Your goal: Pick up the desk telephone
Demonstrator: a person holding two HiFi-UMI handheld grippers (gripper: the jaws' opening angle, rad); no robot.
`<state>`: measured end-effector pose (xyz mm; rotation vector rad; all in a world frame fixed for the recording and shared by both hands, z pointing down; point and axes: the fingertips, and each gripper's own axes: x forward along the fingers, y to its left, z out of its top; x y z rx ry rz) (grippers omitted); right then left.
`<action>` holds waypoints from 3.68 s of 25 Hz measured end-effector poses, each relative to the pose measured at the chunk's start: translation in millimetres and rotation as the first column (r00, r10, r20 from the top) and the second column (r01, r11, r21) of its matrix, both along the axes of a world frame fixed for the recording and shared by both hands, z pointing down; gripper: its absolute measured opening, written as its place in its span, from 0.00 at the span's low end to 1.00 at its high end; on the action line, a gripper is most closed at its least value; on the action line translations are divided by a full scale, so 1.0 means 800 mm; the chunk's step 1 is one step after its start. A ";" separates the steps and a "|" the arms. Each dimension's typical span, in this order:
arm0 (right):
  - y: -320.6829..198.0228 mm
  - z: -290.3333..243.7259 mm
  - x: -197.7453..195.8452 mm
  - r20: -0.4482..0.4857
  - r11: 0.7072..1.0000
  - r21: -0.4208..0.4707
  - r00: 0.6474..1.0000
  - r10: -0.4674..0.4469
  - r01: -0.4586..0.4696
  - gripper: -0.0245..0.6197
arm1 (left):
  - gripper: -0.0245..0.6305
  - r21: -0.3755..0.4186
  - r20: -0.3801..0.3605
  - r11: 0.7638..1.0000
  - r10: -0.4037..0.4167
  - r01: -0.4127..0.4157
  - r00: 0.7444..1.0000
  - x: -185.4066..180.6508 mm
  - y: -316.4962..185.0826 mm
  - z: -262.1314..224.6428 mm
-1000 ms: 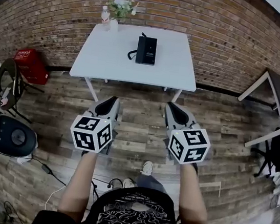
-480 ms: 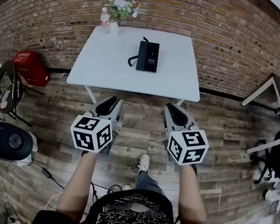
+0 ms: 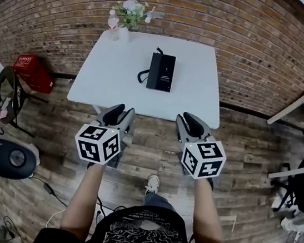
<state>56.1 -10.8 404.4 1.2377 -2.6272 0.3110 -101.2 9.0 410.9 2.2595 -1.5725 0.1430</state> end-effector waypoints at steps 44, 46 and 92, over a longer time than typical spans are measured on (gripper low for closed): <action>-0.313 0.116 -0.036 0.107 0.941 -0.294 0.984 -0.141 0.167 0.40 | 0.39 -0.271 -0.227 0.958 0.032 -0.095 0.973 -0.009 -0.323 0.120; -0.325 0.130 -0.044 0.100 0.932 -0.324 0.985 -0.139 0.165 0.41 | 0.40 -0.297 -0.261 0.945 0.058 -0.137 0.964 -0.008 -0.341 0.133; -0.392 0.251 -0.113 0.263 0.748 -0.642 0.965 0.007 0.170 0.47 | 0.33 -0.424 -0.514 0.763 0.241 -0.487 0.824 0.031 -0.436 0.222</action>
